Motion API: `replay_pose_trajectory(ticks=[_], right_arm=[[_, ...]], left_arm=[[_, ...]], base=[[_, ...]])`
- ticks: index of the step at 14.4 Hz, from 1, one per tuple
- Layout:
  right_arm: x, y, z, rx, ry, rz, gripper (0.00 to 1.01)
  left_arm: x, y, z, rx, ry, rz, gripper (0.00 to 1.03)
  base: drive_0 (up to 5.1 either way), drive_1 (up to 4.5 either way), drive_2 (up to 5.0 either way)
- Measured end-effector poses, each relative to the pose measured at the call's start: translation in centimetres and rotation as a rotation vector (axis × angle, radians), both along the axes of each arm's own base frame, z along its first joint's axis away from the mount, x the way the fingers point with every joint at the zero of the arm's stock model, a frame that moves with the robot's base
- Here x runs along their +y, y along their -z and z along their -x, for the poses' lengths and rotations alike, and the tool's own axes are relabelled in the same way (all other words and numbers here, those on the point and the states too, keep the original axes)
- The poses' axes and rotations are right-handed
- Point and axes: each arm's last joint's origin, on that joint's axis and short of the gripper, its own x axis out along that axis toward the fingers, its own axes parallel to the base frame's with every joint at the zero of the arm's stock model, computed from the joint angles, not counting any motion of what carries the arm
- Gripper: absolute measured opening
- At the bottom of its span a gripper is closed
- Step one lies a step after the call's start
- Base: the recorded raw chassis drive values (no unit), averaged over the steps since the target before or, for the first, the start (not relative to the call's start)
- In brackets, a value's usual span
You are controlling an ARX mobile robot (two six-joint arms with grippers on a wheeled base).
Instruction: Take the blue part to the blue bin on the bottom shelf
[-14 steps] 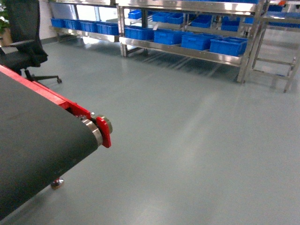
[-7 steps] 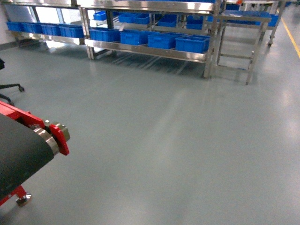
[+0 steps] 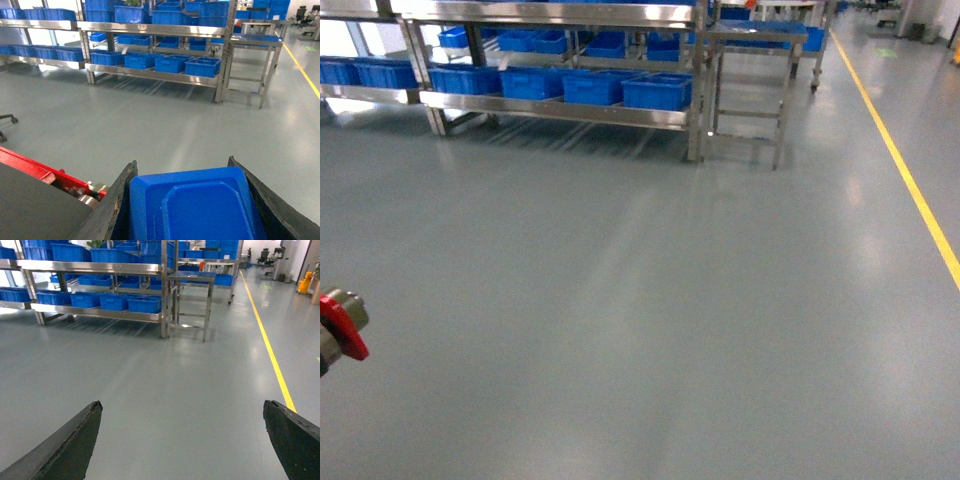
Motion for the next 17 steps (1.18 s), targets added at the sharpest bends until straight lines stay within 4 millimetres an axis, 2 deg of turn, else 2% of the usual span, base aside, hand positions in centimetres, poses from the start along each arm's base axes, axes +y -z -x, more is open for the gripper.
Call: replay_pose_trajectory(ticks=[11, 14, 17], right_arm=[[0.00, 0.00, 0.00, 0.000, 0.000, 0.000, 0.98], [0.00, 0.00, 0.00, 0.000, 0.001, 0.000, 0.98], [0.00, 0.00, 0.00, 0.000, 0.001, 0.000, 0.98]], left_arm=[[0.01, 0.00, 0.00, 0.000, -0.002, 0.000, 0.45], [-0.07, 0.00, 0.02, 0.000, 0.008, 0.000, 0.45], [-0.02, -0.08, 0.06, -0.007, 0.004, 0.003, 0.45]], base=[[-1.7, -1.70, -1.7], [0.3, 0.27, 0.3], [0.1, 3.52, -3.4]])
